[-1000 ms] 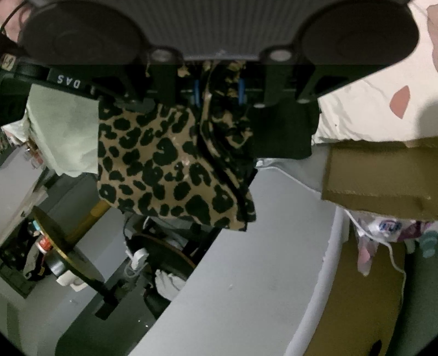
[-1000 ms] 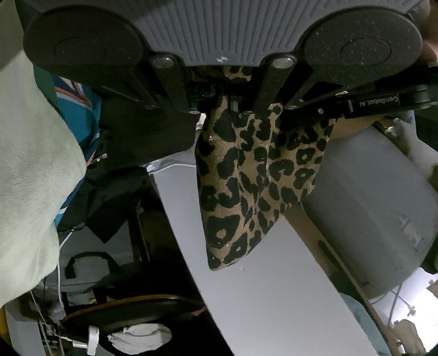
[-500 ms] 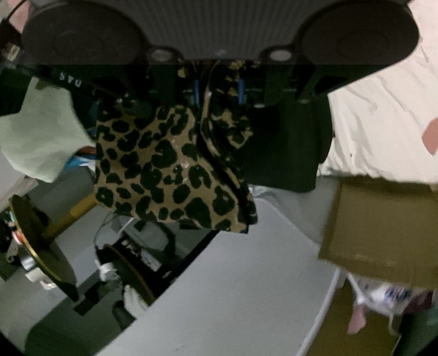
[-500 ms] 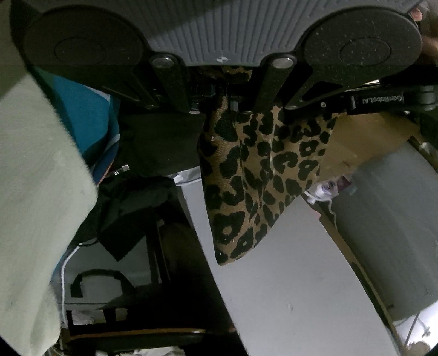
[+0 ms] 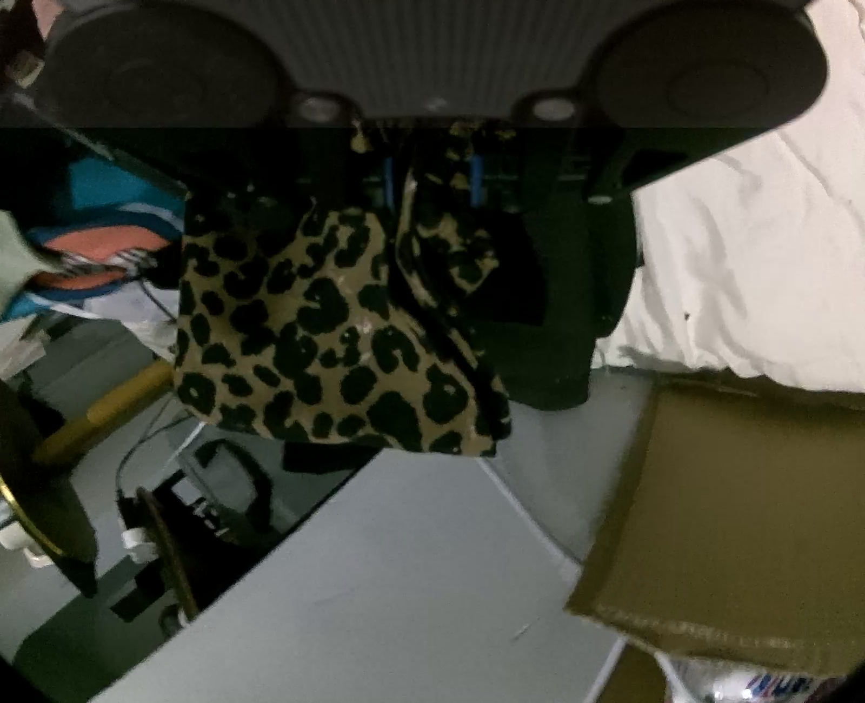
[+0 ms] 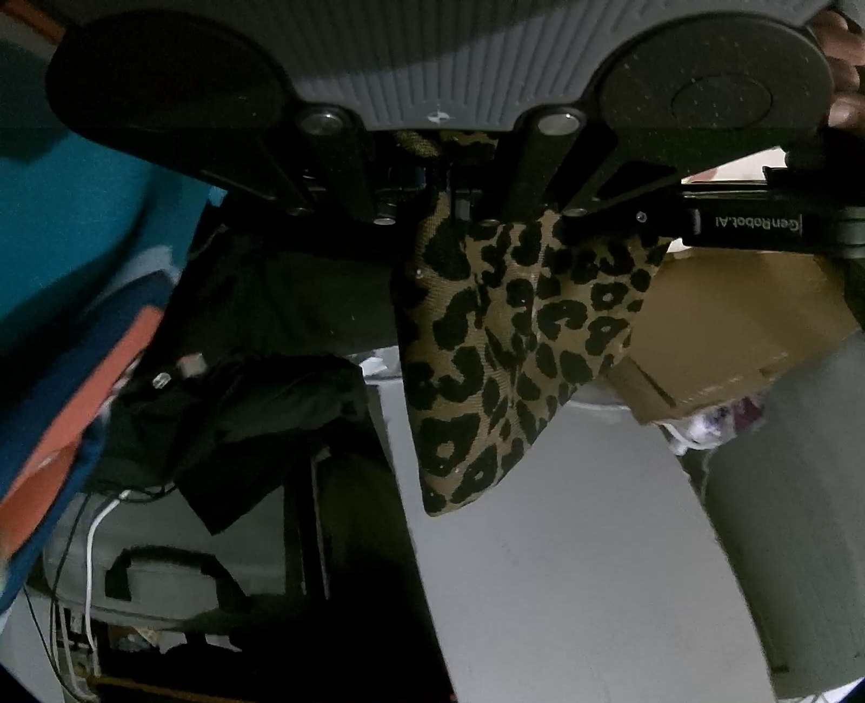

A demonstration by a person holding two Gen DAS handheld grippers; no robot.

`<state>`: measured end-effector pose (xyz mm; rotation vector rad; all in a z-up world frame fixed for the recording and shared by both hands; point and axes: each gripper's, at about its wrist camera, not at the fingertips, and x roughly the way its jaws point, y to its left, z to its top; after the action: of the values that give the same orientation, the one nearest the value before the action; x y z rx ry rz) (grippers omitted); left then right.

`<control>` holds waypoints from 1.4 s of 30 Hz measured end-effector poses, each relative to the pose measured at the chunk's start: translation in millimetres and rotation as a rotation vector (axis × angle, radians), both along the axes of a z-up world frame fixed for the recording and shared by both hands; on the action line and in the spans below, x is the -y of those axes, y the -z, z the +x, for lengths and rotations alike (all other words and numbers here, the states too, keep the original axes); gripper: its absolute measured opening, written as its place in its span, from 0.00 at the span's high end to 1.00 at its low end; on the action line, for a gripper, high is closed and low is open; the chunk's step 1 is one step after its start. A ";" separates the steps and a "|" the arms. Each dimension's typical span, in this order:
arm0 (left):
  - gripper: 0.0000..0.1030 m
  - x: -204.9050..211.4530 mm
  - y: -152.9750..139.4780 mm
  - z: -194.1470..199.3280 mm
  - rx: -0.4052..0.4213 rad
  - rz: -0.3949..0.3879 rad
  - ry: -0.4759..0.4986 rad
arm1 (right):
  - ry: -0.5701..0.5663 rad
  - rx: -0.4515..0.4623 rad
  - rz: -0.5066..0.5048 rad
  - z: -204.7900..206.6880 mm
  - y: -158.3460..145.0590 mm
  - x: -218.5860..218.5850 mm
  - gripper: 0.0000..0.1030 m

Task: Fold clothes
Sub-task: 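Carry the held leopard garment with both grippers toward the bed's edge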

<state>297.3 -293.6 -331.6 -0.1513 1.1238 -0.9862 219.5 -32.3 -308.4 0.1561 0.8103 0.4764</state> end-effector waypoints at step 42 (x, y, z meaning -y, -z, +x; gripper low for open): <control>0.67 19.4 51.2 50.9 -0.034 0.039 -0.120 | -0.052 0.029 -0.138 59.9 40.0 -73.5 0.93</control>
<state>348.3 -313.0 -382.8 -0.2028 1.1513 -0.8573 279.5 41.2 -348.3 0.0004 0.8173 0.4688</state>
